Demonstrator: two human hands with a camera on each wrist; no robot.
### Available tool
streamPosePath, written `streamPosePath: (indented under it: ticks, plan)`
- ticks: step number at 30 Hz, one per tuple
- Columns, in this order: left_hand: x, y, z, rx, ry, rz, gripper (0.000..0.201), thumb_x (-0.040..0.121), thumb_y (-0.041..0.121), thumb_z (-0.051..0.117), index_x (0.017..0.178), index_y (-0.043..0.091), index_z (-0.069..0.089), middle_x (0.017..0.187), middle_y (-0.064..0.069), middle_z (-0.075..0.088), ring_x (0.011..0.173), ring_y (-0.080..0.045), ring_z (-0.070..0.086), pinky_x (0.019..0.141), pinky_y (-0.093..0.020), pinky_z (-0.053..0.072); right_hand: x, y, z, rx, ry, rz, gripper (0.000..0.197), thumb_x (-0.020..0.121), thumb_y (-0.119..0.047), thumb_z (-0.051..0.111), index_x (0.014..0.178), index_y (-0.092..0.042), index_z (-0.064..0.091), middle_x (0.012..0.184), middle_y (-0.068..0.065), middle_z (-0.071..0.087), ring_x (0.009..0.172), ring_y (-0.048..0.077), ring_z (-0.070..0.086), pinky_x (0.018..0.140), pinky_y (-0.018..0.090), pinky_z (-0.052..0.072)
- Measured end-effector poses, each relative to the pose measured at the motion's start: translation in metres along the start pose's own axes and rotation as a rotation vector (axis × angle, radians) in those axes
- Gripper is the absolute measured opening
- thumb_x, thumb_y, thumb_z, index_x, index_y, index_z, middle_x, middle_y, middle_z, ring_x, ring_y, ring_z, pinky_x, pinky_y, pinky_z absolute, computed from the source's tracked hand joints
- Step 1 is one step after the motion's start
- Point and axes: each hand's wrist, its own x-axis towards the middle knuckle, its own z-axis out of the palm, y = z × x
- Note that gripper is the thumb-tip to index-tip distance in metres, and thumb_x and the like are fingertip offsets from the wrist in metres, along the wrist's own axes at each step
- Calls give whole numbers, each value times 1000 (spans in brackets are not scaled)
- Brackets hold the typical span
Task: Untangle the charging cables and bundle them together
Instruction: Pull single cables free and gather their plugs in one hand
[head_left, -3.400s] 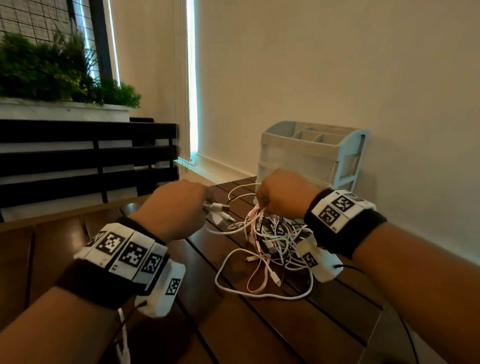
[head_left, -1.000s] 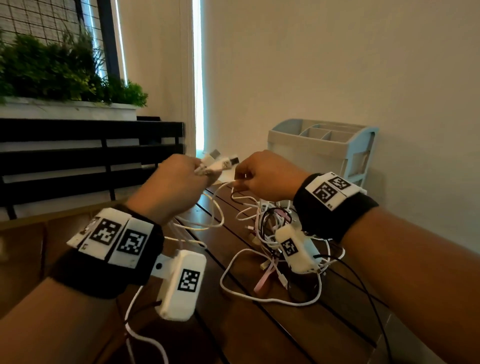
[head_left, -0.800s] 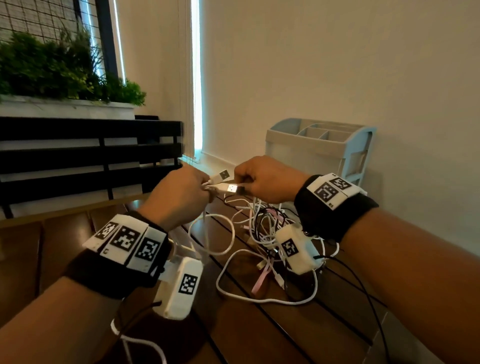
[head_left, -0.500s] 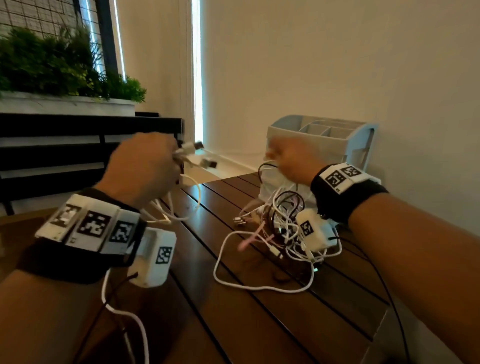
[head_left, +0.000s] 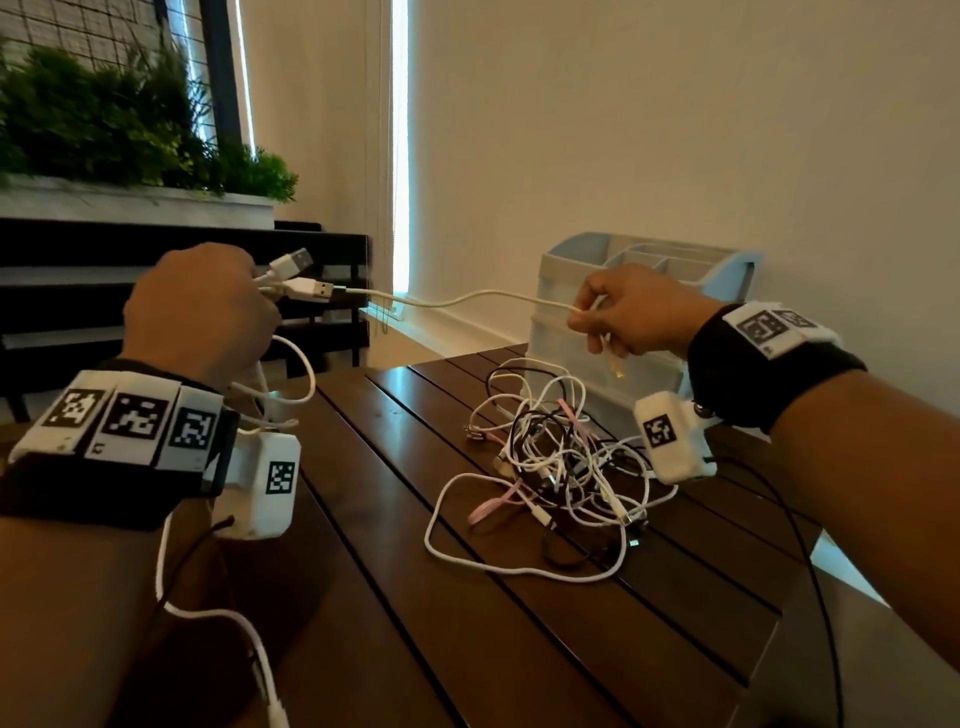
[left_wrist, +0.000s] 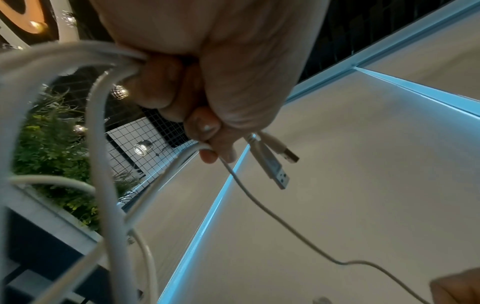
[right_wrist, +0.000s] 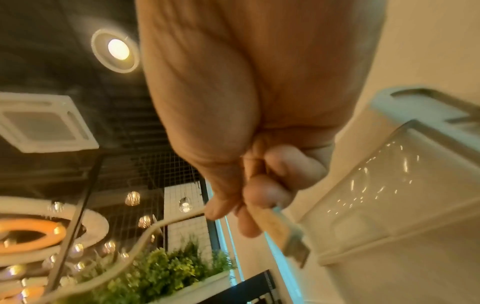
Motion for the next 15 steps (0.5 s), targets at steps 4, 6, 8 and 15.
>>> streamPosePath:
  ticks: [4, 6, 8, 15]
  plan:
    - [-2, 7, -3, -16, 24, 14, 14, 88, 15, 58, 90, 3, 66, 74, -14, 53, 69, -32, 48, 61, -39, 38, -7, -30, 7, 139, -9, -65, 14, 94, -22, 59, 91, -8, 59, 70, 7, 71, 48, 13, 57, 44, 21, 44]
    - [-2, 9, -6, -32, 48, 10, 16, 89, 15, 57, 91, 1, 65, 73, -14, 51, 68, -31, 46, 60, -38, 36, -13, -47, 17, 109, -81, -87, 14, 94, -22, 60, 92, -7, 60, 73, 9, 72, 53, 16, 61, 46, 22, 48]
    - [-2, 9, -9, -54, 87, -1, 18, 89, 14, 55, 92, -1, 65, 74, -15, 51, 68, -31, 45, 60, -38, 35, -18, -61, 32, 64, -159, -103, 17, 93, -21, 61, 96, -4, 59, 76, 16, 72, 55, 20, 63, 47, 23, 51]
    - [-5, 19, -14, -76, 142, -19, 18, 92, 18, 55, 98, 3, 64, 82, -15, 55, 76, -34, 52, 65, -41, 42, -20, -66, 61, 433, -473, -111, 45, 91, 3, 56, 133, -11, 50, 123, 10, 62, 100, 28, 68, 76, 31, 59]
